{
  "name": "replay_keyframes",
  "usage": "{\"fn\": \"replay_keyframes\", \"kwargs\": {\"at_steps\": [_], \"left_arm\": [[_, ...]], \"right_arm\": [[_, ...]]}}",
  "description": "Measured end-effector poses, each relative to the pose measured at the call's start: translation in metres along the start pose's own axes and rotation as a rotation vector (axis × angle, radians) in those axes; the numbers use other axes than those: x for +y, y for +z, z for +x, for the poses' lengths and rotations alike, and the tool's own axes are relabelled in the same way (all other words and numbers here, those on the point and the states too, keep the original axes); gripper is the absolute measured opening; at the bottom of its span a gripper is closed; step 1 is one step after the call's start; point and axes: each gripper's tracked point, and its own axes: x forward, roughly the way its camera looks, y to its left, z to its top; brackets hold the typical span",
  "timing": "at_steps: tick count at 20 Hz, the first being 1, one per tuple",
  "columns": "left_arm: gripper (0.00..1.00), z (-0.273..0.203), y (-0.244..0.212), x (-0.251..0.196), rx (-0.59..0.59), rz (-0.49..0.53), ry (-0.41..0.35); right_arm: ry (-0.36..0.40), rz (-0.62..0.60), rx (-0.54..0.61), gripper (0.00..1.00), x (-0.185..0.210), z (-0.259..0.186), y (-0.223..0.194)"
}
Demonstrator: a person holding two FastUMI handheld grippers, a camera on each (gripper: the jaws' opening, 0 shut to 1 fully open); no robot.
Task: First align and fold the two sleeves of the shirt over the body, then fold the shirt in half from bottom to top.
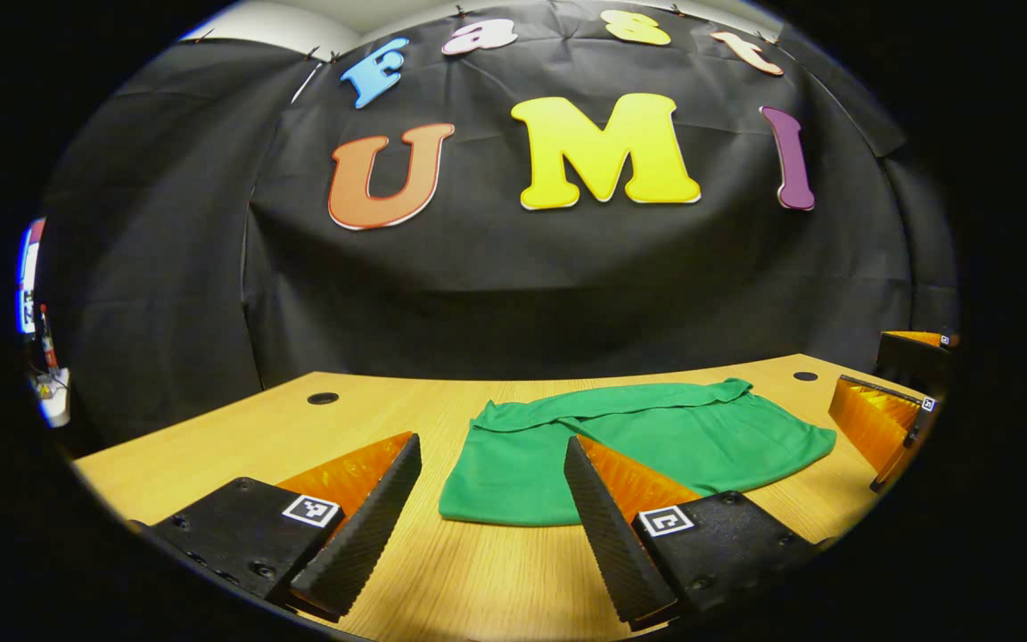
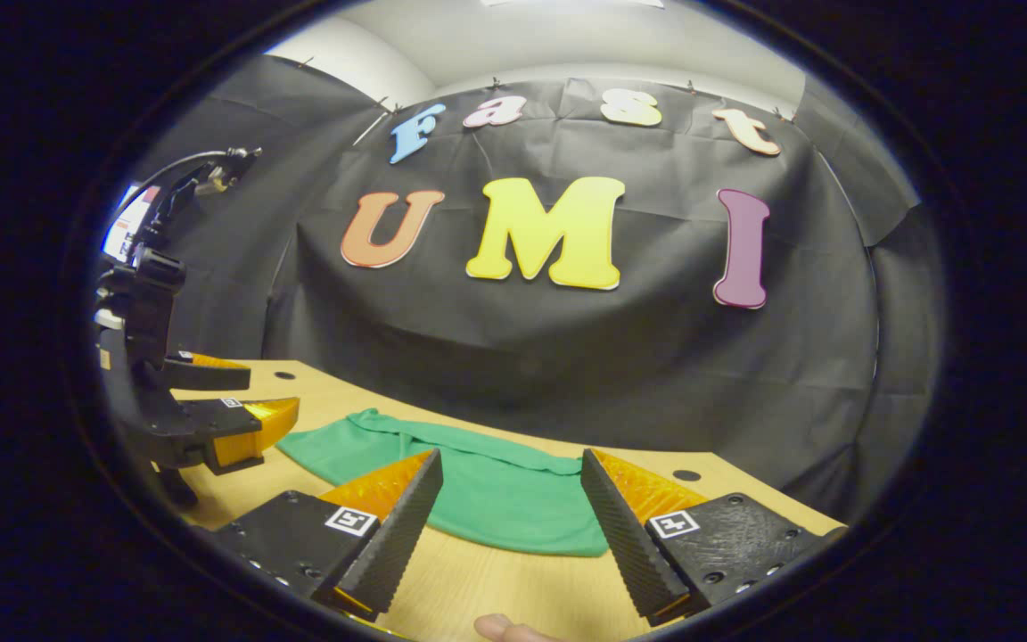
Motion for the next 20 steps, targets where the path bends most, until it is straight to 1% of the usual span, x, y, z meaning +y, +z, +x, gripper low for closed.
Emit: {"fn": "replay_keyframes", "kwargs": {"at_steps": [2, 3, 5, 8, 11, 12, 15, 17, 19, 20], "left_arm": [[1.0, -0.032, 0.012, -0.007, -0.021, -0.02, -0.004], [1.0, -0.047, 0.016, -0.015, -0.014, -0.022, -0.019], [1.0, -0.081, 0.029, -0.026, -0.012, -0.008, -0.038], [1.0, -0.131, 0.057, -0.032, -0.02, -0.017, -0.043], [1.0, -0.176, 0.1, -0.037, -0.067, -0.047, -0.059], [1.0, -0.188, 0.115, -0.037, -0.078, -0.049, -0.062], [1.0, -0.218, 0.146, -0.04, -0.09, -0.054, -0.092], [1.0, -0.234, 0.151, -0.042, -0.085, -0.084, -0.117], [1.0, -0.246, 0.154, -0.049, -0.083, -0.116, -0.152], [1.0, -0.25, 0.154, -0.052, -0.081, -0.112, -0.166]], "right_arm": [[-0.009, -0.03, -0.02, 0.94, -0.003, -0.03, 0.017], [-0.01, -0.038, -0.034, 0.96, -0.003, -0.047, 0.027], [-0.024, -0.036, -0.053, 0.95, -0.01, -0.083, 0.049], [-0.05, 0.01, -0.057, 0.94, -0.027, -0.142, 0.086], [-0.083, 0.072, -0.044, 0.96, -0.046, -0.193, 0.112], [-0.083, 0.092, -0.042, 0.94, -0.05, -0.207, 0.12], [-0.095, 0.121, -0.038, 0.94, -0.062, -0.239, 0.141], [-0.118, 0.111, -0.03, 0.94, -0.071, -0.251, 0.152], [-0.109, 0.114, -0.027, 0.95, -0.069, -0.265, 0.161], [-0.103, 0.126, -0.031, 0.96, -0.068, -0.27, 0.164]]}}
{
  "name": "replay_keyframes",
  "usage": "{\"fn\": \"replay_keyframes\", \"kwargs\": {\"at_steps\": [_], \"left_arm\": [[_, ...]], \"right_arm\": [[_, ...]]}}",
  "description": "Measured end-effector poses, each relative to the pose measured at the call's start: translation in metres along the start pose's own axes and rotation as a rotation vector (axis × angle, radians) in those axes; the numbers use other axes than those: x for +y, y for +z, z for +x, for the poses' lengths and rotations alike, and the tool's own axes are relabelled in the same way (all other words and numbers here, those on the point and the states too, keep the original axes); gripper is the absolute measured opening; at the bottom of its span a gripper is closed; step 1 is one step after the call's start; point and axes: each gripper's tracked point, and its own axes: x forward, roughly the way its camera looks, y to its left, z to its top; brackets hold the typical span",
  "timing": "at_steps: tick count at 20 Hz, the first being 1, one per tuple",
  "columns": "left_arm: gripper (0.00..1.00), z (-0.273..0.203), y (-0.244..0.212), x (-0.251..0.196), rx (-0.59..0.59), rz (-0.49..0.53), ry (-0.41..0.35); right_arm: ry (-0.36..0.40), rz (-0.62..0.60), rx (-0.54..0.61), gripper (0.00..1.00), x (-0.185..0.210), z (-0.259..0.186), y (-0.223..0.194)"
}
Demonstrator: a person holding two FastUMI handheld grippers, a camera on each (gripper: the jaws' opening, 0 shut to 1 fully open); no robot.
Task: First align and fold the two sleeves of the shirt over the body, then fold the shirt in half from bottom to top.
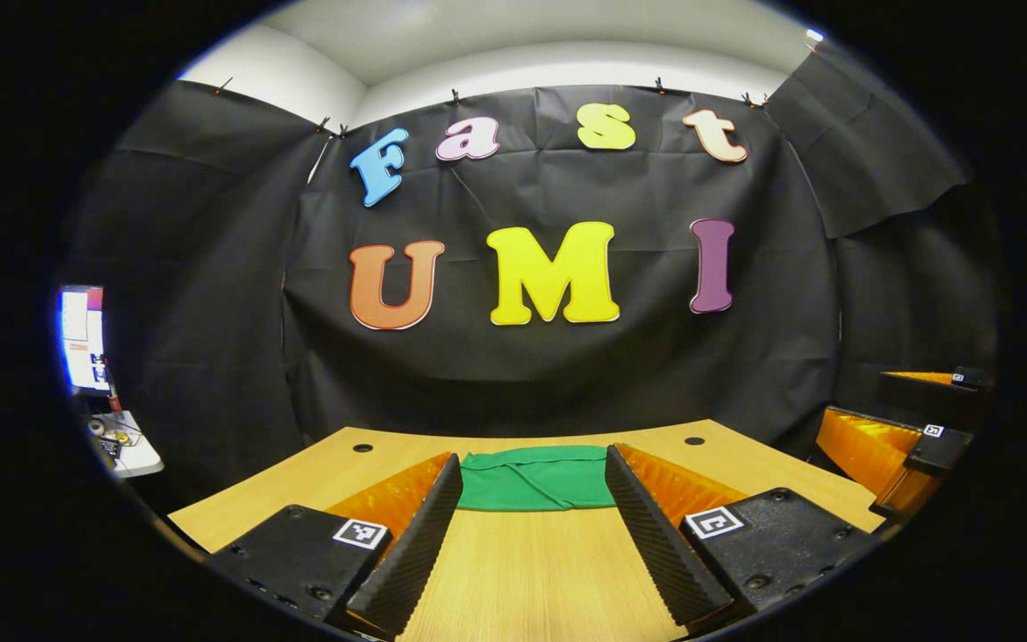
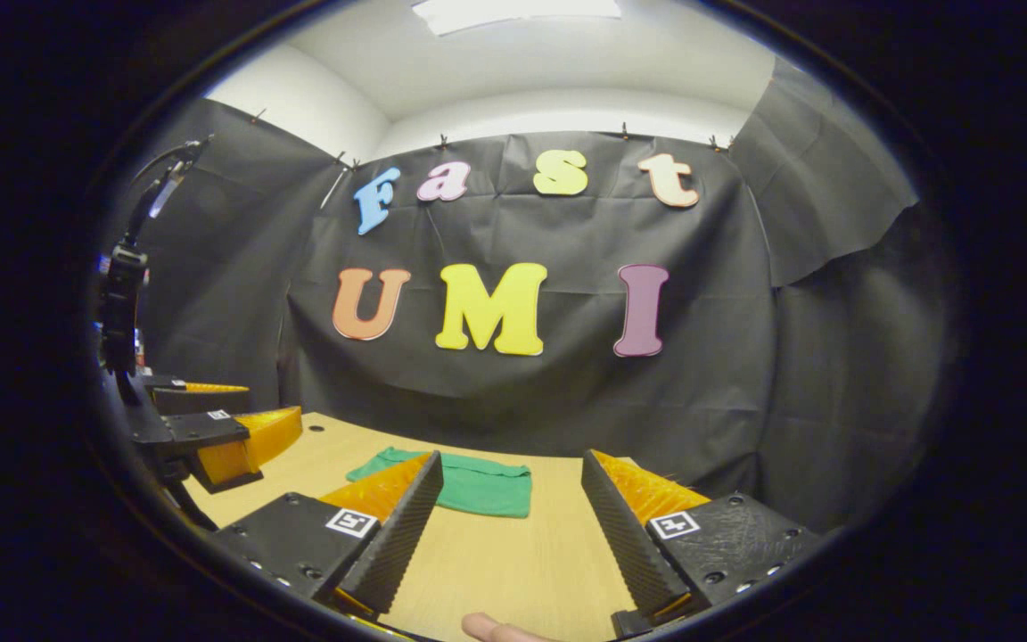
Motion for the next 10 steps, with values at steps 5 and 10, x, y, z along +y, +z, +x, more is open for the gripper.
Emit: {"fn": "replay_keyframes", "kwargs": {"at_steps": [5, 10], "left_arm": [[1.0, -0.005, -0.007, -0.004, -0.024, 0.027, -0.056], [1.0, -0.005, -0.028, 0.014, 0.035, 0.008, -0.048]], "right_arm": [[-0.059, 0.003, -0.024, 0.95, -0.008, -0.009, 0.011], [-0.077, -0.047, -0.036, 0.95, 0.009, -0.009, 0.014]]}}
